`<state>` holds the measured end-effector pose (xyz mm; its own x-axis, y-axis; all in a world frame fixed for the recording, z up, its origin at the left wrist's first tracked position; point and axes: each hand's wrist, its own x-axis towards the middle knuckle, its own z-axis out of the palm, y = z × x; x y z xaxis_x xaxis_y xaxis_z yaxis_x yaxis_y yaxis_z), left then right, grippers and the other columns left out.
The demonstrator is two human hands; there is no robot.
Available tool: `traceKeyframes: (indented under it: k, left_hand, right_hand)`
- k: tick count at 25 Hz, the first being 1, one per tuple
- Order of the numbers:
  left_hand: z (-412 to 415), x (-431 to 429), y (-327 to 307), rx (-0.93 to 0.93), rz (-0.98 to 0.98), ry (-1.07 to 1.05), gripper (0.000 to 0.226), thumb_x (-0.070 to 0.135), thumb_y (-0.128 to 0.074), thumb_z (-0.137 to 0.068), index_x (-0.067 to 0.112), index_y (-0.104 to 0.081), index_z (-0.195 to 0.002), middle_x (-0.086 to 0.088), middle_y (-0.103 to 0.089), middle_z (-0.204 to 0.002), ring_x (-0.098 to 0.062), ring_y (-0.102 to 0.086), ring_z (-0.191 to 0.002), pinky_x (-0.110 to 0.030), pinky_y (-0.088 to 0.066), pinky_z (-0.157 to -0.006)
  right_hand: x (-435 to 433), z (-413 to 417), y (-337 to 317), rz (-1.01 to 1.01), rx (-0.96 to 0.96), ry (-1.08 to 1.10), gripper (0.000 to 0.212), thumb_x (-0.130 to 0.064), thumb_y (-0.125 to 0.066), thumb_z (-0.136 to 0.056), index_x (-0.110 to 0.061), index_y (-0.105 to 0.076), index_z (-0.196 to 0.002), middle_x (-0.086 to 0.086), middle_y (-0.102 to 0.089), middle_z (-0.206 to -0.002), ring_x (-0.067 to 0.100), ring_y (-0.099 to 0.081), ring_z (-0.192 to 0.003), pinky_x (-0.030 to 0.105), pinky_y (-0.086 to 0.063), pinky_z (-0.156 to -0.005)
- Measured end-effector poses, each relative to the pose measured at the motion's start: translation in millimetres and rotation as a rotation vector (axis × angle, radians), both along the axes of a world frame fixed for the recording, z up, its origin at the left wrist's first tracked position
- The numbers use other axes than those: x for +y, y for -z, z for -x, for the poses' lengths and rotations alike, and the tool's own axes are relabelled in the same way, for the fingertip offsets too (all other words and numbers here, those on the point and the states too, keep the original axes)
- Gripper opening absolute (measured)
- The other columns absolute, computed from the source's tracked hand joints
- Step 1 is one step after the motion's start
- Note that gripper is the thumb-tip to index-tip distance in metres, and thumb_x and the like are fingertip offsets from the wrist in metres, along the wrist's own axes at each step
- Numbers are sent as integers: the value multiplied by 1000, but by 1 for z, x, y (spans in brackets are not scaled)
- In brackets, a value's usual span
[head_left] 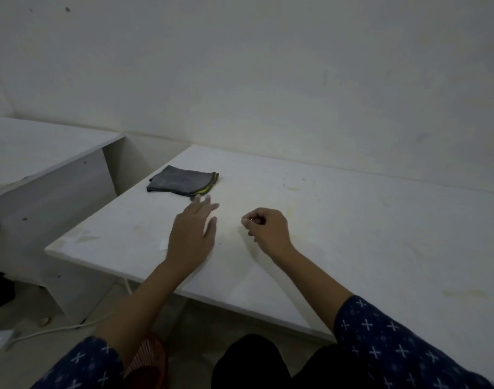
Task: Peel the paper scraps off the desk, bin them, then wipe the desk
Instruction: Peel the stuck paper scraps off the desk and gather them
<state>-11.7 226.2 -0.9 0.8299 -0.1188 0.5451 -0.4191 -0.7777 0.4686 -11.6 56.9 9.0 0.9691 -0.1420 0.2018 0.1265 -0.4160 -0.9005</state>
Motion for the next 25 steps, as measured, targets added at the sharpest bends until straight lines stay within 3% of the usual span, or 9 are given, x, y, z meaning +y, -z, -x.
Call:
traceKeyframes:
  k: [4, 6, 9, 13, 15, 19, 25]
  left_hand:
    - [13, -54, 14, 176, -97, 205, 49, 33, -37, -96, 17, -34, -142, -3, -27, -153, -16, -12, -145, -31, -18, -112]
    - [12, -74, 24, 264, -167, 247, 54, 36, -36, -97, 17, -23, -146, -3, -17, -156, -16, -4, -145, -33, -17, -115]
    - [6, -85, 30, 300, -261, 266, 58, 42, -32, -97, 19, -16, -148, -4, -13, -157, -18, -1, -146, -36, -18, -115]
    - [3, -86, 37, 309, -352, 276, 62, 55, -16, -91, 29, -13, -147, -2, -15, -157, -17, -3, -146, -32, -10, -116]
    - [2, -86, 39, 302, -420, 250, 72, 61, -4, -84, 29, -11, -148, 1, -11, -158, -16, -2, -146, -30, -6, -116]
    - [0, -87, 40, 276, -490, 211, 83, 63, 4, -77, 23, -6, -149, 2, -5, -158, -16, 1, -146, -31, -2, -117]
    - [0, -88, 42, 279, -490, 212, 80, 62, 3, -79, 23, -4, -149, 3, -3, -158, -14, 3, -145, -29, 1, -116]
  right_hand:
    - [-68, -1, -2, 164, -30, 140, 9, -5, -64, -80, -8, -73, -80, -1, -65, -67, 14, -59, -66, 6, -41, -57]
    - [-99, -4, -3, 252, -21, 191, 10, -5, -64, -81, -4, -73, -84, 7, -70, -78, 13, -59, -71, 6, -39, -57]
    - [-130, -10, 1, 385, 31, 201, 12, -8, -64, -82, -5, -73, -88, 9, -72, -90, 12, -57, -76, 8, -36, -58]
    - [-138, -15, 12, 460, 124, 115, 12, -17, -67, -82, -10, -74, -89, 5, -69, -87, 5, -53, -66, 0, -35, -54]
    - [-136, -17, 14, 473, 125, 58, 16, -23, -69, -81, -11, -74, -90, 3, -68, -81, 2, -52, -62, 3, -38, -55]
    - [-132, -21, 12, 554, 137, 0, 21, -33, -72, -78, -18, -74, -93, 0, -67, -81, 10, -58, -70, 27, -49, -70]
    - [-136, -20, 11, 523, 162, -15, 19, -33, -77, -71, -20, -74, -86, -6, -68, -78, 8, -59, -70, 30, -51, -71]
